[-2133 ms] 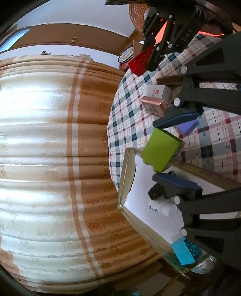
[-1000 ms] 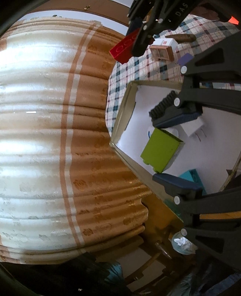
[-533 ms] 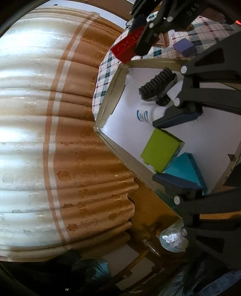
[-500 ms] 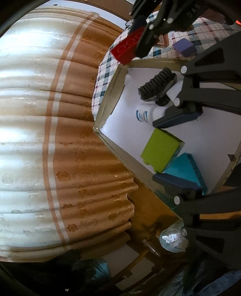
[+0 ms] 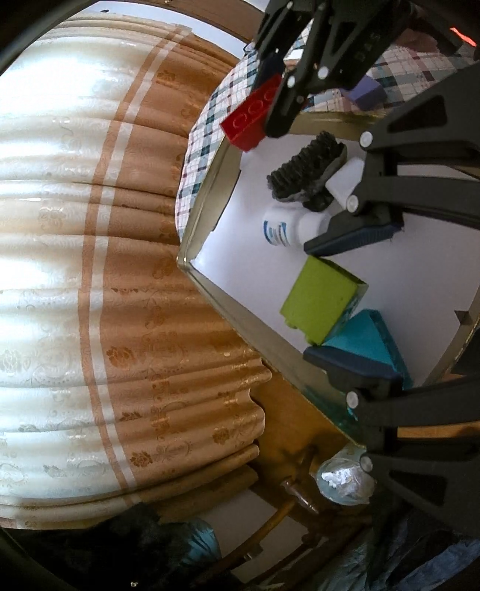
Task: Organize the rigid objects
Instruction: 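Carry the lime-green box and red brick over the tray with both tools, then lower and release the lime-green box and red brick onto the tray paper, then withdraw both tools from the tray toward the purple square and brown brush, then grasp the brown brush with the right tool while the left tool grasps the purple square, then lift and hold the purple square and brown brush with both tools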
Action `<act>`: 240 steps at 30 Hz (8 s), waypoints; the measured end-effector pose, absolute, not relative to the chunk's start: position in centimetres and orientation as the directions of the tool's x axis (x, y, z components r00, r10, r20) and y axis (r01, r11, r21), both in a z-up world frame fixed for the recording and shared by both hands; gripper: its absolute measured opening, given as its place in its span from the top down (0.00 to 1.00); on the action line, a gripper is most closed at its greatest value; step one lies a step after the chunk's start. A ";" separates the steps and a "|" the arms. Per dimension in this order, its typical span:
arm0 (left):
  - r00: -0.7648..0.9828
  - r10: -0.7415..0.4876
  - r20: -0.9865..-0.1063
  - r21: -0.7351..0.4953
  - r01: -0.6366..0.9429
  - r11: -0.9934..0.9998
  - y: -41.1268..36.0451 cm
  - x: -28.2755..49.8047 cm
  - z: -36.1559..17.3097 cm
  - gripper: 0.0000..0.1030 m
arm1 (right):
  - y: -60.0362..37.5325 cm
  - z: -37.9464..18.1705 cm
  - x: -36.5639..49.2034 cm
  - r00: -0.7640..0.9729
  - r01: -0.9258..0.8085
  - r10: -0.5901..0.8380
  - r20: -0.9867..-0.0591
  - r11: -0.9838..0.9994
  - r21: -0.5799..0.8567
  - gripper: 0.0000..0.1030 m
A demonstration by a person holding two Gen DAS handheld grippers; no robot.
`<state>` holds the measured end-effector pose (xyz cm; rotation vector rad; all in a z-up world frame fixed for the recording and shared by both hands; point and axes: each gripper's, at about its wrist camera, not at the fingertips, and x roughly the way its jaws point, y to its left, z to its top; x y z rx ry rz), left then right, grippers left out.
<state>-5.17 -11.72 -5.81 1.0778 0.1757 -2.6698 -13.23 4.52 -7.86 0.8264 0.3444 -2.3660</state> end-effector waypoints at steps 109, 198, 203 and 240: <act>-0.708 -0.166 -0.687 -0.021 0.247 -0.969 -5.1 -4.3 -6.7 0.01 | 22.0 -11.6 -11.1 -0.681 0.225 -0.218 -0.699 -0.971 0.084 0.23; -0.623 0.043 -0.781 0.005 -0.074 -0.997 7.4 -8.9 -10.8 0.49 | 25.5 -13.8 -11.3 -0.663 0.172 -0.164 -0.730 -0.983 0.064 0.73; -0.635 0.042 -0.772 0.004 -0.071 -0.997 7.3 -8.7 -10.6 0.49 | 25.6 -13.7 -11.2 -0.670 0.171 -0.167 -0.723 -0.983 0.068 0.73; -0.705 0.026 -0.709 0.001 -0.038 -0.999 6.6 -7.5 -9.5 0.49 | 25.8 -12.7 -10.3 -0.731 0.172 -0.170 -0.661 -0.983 0.062 0.73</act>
